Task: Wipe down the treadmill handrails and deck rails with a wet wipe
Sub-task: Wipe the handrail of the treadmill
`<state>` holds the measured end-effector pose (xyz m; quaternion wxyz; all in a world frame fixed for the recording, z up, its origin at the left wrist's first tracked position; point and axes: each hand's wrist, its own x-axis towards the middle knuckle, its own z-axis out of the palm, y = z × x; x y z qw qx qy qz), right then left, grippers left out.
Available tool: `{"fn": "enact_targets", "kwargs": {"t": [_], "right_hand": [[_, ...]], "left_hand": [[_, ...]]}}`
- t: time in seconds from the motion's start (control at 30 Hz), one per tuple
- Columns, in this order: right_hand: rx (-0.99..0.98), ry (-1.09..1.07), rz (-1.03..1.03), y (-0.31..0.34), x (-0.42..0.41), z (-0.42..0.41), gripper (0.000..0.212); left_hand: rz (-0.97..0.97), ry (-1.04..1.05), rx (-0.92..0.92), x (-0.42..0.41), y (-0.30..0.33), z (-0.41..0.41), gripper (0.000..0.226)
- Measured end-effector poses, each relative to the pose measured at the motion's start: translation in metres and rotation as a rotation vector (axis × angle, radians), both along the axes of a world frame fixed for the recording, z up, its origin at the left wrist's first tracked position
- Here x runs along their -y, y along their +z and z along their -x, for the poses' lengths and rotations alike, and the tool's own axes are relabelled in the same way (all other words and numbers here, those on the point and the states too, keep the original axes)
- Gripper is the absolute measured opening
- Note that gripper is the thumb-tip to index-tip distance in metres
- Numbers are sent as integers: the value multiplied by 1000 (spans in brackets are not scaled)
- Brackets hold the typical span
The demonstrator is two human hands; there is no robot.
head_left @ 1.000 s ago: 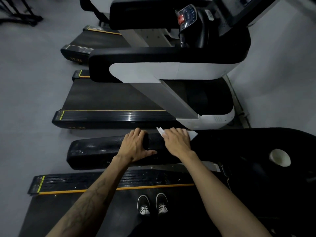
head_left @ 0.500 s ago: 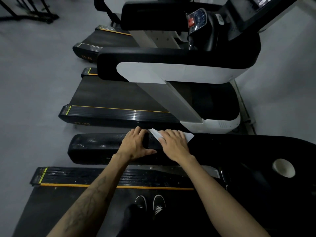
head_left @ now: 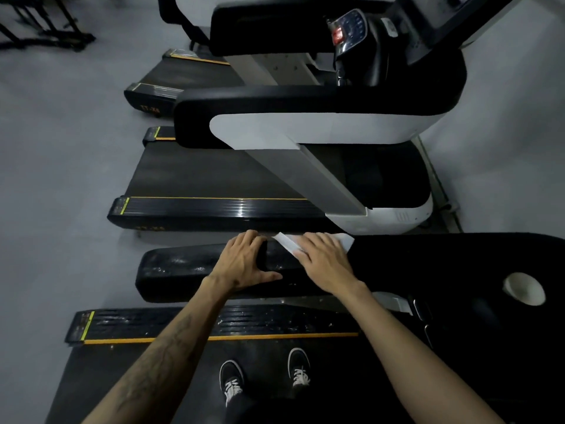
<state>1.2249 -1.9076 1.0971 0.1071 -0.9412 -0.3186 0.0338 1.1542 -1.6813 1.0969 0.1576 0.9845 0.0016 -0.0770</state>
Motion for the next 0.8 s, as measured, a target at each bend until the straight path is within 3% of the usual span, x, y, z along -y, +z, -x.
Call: {"fn": "enact_targets", "kwargs": {"t": [0.1, 0.23, 0.47, 0.67, 0.8], "right_hand": [[10, -120, 63, 2, 12, -5, 39], [-18, -248, 191, 6, -36, -1, 49], [39, -19, 28, -2, -15, 12, 41], [17, -322, 118, -4, -38, 11, 43], [51, -106, 52, -7, -28, 27, 57]], "left_hand": [[21, -17, 7, -4, -3, 0, 98], [40, -17, 15, -7, -1, 3, 97], [25, 11, 51, -23, -4, 16, 95], [16, 46, 49, -19, -4, 15, 93], [20, 50, 50, -19, -2, 15, 92]]}}
